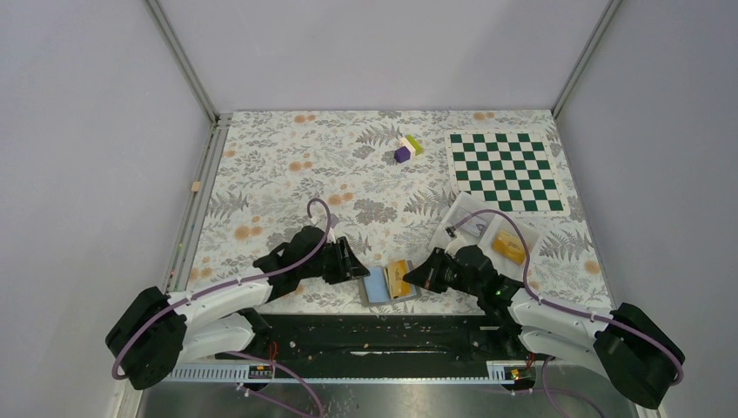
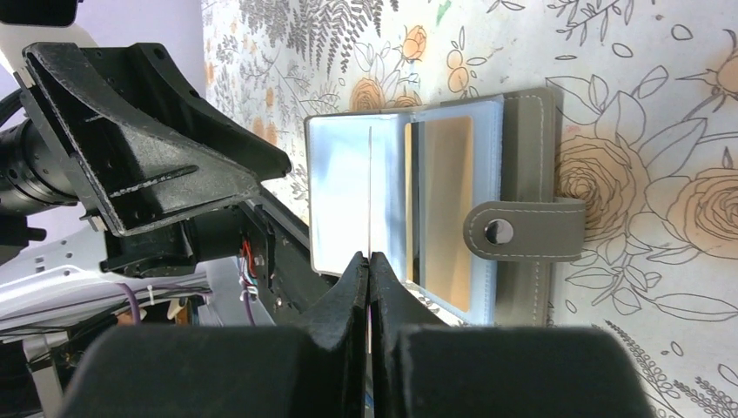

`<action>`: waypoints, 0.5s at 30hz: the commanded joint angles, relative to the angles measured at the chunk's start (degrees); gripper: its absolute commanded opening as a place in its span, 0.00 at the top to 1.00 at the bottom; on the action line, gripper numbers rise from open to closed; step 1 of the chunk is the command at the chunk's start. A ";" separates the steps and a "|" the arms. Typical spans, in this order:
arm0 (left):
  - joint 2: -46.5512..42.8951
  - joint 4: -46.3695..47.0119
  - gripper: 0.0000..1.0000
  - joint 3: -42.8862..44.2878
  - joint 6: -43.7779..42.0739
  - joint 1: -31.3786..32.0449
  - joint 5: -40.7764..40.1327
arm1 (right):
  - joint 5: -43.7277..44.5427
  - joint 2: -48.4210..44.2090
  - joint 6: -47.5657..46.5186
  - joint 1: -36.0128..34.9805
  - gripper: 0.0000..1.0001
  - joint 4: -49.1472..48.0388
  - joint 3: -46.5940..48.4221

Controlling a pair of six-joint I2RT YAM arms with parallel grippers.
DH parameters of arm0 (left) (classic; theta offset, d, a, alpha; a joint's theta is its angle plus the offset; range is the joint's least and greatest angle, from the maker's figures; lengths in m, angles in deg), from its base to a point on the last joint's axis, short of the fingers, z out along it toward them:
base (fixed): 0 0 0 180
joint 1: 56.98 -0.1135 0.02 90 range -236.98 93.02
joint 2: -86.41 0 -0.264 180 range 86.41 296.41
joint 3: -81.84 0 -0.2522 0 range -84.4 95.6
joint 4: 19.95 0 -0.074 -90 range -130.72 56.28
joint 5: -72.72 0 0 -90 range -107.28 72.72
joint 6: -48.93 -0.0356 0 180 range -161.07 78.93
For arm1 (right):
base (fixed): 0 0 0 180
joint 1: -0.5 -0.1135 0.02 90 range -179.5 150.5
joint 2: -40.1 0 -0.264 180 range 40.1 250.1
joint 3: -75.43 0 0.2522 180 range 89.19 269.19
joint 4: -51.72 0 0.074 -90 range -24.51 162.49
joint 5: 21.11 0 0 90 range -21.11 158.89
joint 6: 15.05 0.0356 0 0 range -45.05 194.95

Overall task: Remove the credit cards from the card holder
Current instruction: Remove the credit card from the card holder.

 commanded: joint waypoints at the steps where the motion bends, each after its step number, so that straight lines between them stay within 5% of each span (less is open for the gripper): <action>1: -2.68 2.87 0.60 2.30 0.86 0.07 0.91 | -0.99 -0.89 2.44 0.32 1.00 -3.98 0.34; 15: -3.47 13.04 0.56 1.46 2.42 2.90 4.22 | -1.12 -4.98 7.82 0.31 1.00 -8.41 -1.53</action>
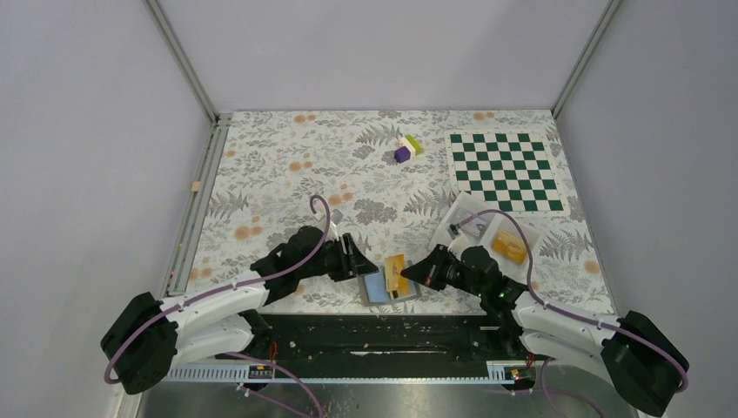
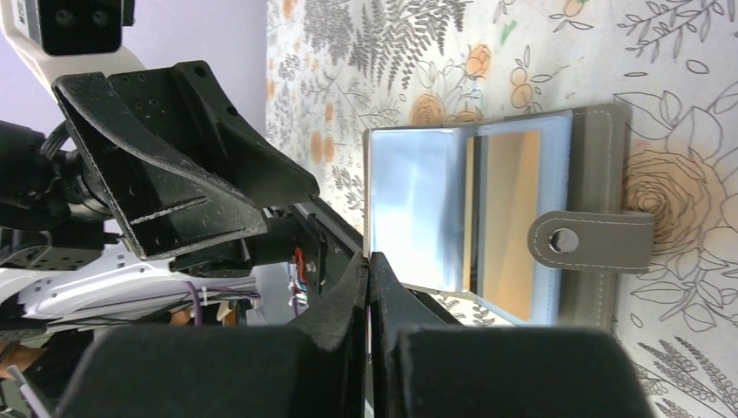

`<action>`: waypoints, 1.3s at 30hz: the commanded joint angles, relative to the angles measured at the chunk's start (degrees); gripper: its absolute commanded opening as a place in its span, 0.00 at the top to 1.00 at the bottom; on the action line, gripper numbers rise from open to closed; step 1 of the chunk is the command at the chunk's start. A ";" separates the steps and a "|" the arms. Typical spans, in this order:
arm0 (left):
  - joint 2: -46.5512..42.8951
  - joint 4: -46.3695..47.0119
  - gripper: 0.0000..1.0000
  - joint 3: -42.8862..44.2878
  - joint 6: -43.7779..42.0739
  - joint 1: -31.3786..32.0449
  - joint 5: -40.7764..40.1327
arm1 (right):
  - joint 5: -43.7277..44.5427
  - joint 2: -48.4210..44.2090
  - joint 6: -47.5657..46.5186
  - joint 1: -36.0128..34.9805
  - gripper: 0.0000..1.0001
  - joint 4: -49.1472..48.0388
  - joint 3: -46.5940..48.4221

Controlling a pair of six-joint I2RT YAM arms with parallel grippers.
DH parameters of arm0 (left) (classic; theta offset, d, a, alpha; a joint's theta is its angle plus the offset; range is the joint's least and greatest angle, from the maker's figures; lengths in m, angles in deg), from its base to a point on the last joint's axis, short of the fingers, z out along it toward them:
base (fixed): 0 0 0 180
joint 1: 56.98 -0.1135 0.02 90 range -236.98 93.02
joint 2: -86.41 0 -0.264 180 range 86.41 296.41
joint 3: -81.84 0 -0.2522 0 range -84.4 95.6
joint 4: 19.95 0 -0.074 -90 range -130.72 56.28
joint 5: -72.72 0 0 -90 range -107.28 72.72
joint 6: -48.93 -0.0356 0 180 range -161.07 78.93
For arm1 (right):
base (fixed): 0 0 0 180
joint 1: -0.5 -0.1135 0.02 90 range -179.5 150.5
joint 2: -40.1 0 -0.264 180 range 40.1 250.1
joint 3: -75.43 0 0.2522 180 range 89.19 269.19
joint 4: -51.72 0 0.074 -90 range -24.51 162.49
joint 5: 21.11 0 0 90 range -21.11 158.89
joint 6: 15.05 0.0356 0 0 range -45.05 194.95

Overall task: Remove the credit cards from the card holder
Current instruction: Remove the credit card from the card holder, then place the credit card in the storage box.

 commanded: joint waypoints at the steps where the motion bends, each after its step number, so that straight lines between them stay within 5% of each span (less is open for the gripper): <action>1: 0.64 9.84 0.56 1.17 1.60 1.29 2.78 | -0.73 -2.68 4.34 0.28 1.00 -6.49 -1.81; 9: 5.18 15.82 0.55 2.00 3.95 2.45 4.98 | -1.85 -5.98 9.20 0.28 1.00 -17.57 -5.74; 14: 5.53 16.33 0.56 2.92 4.02 3.36 4.22 | -1.45 -10.25 9.02 0.29 1.00 -15.53 -6.24; 22: 7.64 25.20 0.78 0.39 7.29 3.56 6.61 | -1.98 -12.44 9.00 0.32 1.00 -13.08 -6.12; 25: 8.24 27.59 0.94 0.11 7.96 3.59 7.94 | -2.74 -11.90 8.15 0.33 1.00 -13.07 -6.25; 28: 8.00 28.41 1.00 -0.01 8.03 3.52 9.22 | -5.16 -12.24 4.10 0.28 0.87 -12.02 -5.03; 39: 0.04 12.10 1.00 2.41 -1.72 1.68 15.88 | -9.88 -23.22 -19.50 1.03 0.50 26.27 12.32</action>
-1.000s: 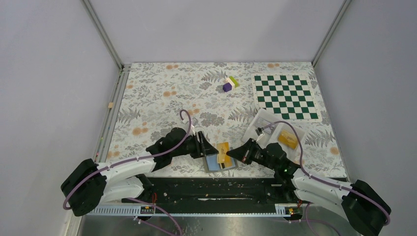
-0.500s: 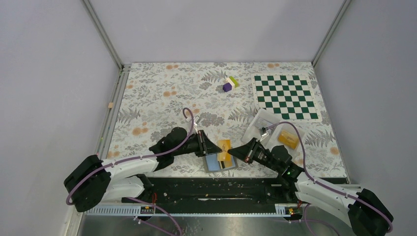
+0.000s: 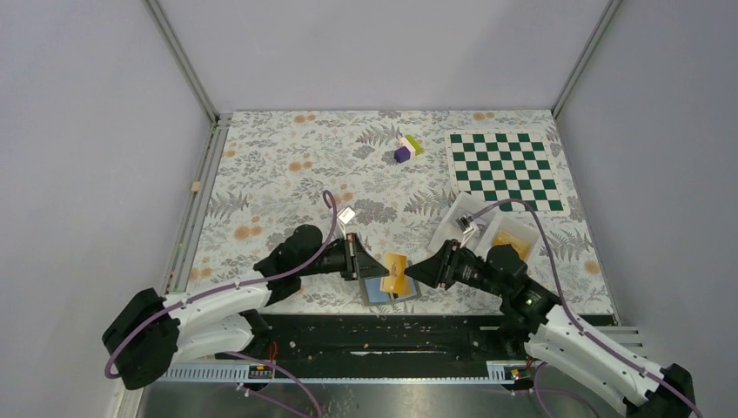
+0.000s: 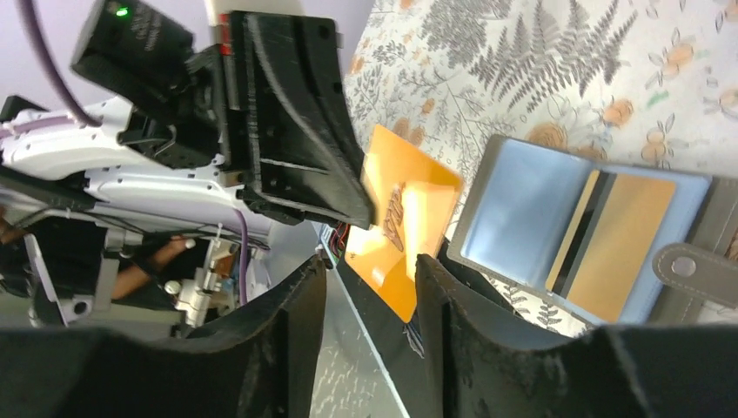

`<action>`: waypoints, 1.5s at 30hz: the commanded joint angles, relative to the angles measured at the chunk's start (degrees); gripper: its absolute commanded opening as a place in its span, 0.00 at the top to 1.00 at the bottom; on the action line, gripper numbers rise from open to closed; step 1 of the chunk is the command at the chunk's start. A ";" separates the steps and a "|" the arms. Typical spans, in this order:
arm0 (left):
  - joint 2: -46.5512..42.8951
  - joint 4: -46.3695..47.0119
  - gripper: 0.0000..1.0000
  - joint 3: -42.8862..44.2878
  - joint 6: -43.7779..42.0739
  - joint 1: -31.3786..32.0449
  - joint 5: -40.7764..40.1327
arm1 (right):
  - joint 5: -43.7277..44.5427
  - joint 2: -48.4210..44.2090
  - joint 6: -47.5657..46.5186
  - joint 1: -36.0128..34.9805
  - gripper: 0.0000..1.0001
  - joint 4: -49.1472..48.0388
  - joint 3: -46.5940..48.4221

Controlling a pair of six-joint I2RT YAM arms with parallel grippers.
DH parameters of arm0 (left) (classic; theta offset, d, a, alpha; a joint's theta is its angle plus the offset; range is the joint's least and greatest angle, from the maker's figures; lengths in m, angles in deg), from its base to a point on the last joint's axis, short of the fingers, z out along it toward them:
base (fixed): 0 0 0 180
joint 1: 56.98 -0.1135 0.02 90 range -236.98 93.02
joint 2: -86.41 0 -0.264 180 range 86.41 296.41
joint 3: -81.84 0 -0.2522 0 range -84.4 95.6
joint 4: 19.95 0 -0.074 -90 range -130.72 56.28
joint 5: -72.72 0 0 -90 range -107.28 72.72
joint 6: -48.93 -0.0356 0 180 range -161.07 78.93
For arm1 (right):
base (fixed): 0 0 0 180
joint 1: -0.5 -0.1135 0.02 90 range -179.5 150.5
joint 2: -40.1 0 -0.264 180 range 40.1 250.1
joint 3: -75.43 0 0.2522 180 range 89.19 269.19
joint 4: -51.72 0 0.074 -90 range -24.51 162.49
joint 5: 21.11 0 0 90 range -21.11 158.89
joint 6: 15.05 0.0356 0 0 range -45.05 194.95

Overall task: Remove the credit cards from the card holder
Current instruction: Place the credit card in the storage box.

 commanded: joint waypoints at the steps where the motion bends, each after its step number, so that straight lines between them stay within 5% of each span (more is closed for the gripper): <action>1: -2.96 -7.59 1.00 2.85 -6.70 -0.89 5.67 | -3.07 -2.63 -13.62 0.55 0.49 16.33 9.15; 6: -0.63 -13.96 1.00 5.88 -11.42 -1.07 11.56 | -6.77 0.74 -20.67 0.87 0.49 24.43 17.44; 17: 1.34 -7.58 1.00 5.07 -12.25 -1.36 23.07 | -20.93 12.60 -26.37 1.72 0.49 27.41 23.42; 25: 2.63 -4.85 1.00 4.42 -11.14 -1.31 23.68 | -23.39 18.70 -25.13 1.74 0.46 22.22 22.20; 33: 2.37 -4.32 1.00 4.44 -10.82 -1.31 24.42 | -24.63 22.59 -25.57 1.78 0.55 19.68 22.34; 36: 2.49 -4.42 1.00 4.48 -10.91 -1.32 24.52 | -24.06 22.79 -26.00 1.84 0.48 19.69 22.08; 45: 3.38 -4.56 1.00 4.59 -11.05 -1.02 24.69 | -23.50 21.16 -28.04 2.97 0.51 22.46 23.74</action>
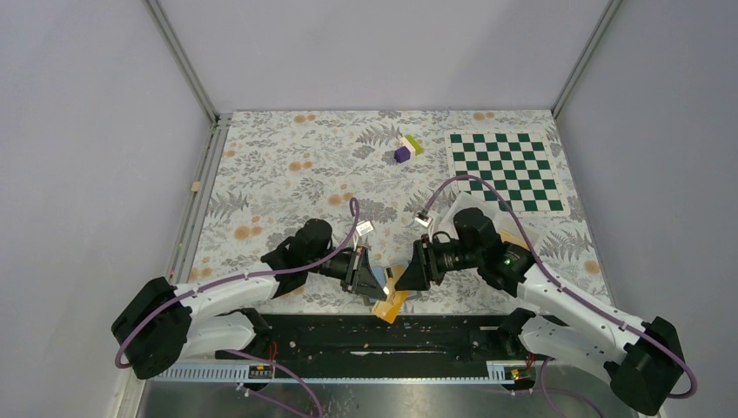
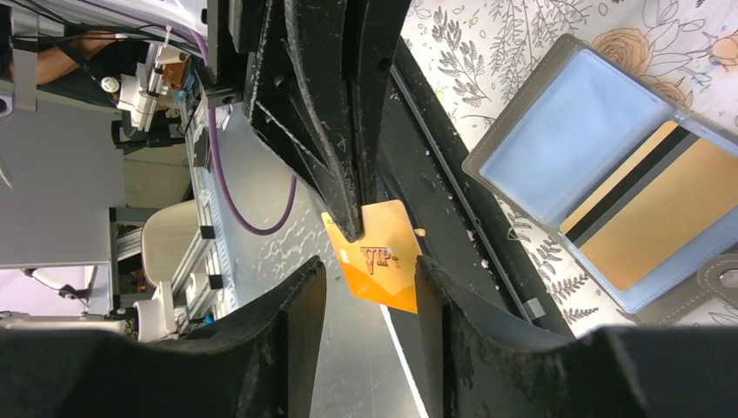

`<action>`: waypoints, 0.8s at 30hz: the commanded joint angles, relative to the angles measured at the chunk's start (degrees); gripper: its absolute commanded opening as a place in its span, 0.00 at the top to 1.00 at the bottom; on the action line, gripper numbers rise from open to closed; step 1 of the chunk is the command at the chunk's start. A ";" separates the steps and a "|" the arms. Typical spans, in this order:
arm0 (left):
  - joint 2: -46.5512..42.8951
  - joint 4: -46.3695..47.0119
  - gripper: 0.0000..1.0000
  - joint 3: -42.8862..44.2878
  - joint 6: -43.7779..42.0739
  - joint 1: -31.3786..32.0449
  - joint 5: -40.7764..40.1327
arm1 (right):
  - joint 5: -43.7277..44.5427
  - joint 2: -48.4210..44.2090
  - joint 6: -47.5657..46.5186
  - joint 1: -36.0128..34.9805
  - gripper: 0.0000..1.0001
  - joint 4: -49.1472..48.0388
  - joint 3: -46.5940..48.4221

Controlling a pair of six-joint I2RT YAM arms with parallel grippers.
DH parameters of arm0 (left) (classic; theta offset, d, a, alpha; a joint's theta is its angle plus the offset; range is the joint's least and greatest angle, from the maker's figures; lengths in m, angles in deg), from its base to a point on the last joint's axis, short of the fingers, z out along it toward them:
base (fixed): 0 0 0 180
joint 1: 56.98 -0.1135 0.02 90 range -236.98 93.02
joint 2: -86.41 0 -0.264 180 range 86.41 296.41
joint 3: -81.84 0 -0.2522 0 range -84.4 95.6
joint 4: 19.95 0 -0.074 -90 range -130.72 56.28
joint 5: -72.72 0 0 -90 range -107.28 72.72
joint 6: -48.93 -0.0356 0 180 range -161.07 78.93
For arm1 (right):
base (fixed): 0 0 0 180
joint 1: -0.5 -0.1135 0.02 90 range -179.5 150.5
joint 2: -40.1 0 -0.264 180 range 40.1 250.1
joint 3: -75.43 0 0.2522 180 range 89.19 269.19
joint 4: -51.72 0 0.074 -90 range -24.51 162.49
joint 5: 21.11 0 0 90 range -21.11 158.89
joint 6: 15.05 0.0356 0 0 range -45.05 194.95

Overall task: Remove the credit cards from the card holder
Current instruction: Place the credit card in the storage box.

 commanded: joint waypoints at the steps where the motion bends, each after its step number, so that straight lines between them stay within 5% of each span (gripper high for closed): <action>1: -0.44 3.92 1.00 1.19 -0.32 0.25 2.10 | -0.46 -0.34 -3.26 1.47 0.50 1.49 2.33; 16: 0.26 3.96 1.00 1.47 -0.32 0.40 2.43 | -8.50 4.68 -3.73 2.87 0.59 -2.14 1.19; 24: 0.57 4.09 1.00 1.44 -0.23 0.45 2.63 | -10.66 4.76 -1.57 3.04 0.86 -6.71 -0.28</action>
